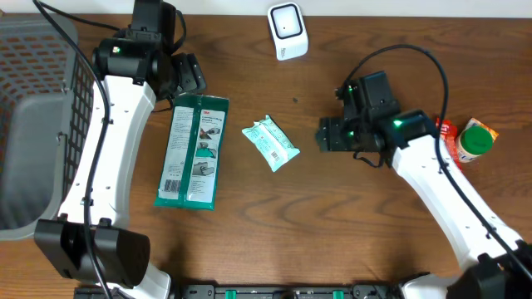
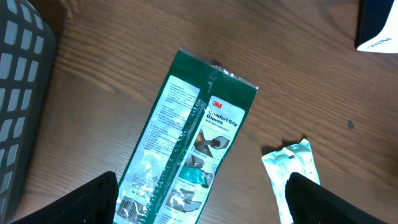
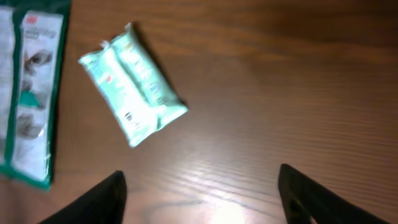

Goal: Scan the item barcode

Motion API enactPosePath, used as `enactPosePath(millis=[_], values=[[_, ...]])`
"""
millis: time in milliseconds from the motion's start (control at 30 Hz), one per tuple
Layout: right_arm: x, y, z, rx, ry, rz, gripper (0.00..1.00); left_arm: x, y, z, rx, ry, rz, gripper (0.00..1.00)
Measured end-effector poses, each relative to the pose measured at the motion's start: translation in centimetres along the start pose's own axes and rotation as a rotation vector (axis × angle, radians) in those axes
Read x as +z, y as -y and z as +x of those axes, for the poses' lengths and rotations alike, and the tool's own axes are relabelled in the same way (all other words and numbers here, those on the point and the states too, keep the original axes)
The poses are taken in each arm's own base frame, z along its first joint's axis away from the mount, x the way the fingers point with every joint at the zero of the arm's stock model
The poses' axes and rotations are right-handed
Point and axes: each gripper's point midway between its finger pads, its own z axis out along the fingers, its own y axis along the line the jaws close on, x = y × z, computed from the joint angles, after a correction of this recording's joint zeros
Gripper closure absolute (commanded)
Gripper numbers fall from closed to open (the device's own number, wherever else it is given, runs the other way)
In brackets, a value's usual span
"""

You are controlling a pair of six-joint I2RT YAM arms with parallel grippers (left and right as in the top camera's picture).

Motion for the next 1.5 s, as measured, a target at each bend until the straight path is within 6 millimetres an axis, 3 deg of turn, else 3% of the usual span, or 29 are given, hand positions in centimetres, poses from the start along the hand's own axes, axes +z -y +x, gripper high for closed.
enactPosePath(millis=[133, 433, 667, 800, 1067, 1267, 1500], values=[[1.8, -1.2, 1.0, -0.016, -0.065, -0.043, 0.18, 0.0, 0.0, 0.0, 0.000, -0.001, 0.000, 0.14], [8.0, -5.3, 3.3, -0.149, -0.159, -0.105, 0.16, 0.0, 0.0, 0.0, 0.000, 0.000, 0.000, 0.14], [10.7, -5.7, 3.1, -0.178, -0.151, -0.106, 0.16, 0.0, 0.0, 0.0, 0.000, 0.000, 0.000, 0.14], [11.4, -5.5, 2.6, -0.177, -0.127, -0.091, 0.17, 0.0, 0.0, 0.0, 0.000, 0.000, 0.000, 0.14], [11.7, -6.9, -1.1, -0.248, 0.045, -0.097, 0.23, 0.0, 0.0, 0.0, 0.000, 0.000, 0.000, 0.14], [11.6, -9.0, -2.1, -0.403, 0.121, -0.131, 0.12, 0.0, 0.0, 0.0, 0.000, 0.000, 0.000, 0.14], [11.8, -9.6, -2.3, -0.582, 0.150, -0.131, 0.11, 0.0, 0.0, 0.0, 0.000, 0.000, 0.000, 0.14]])
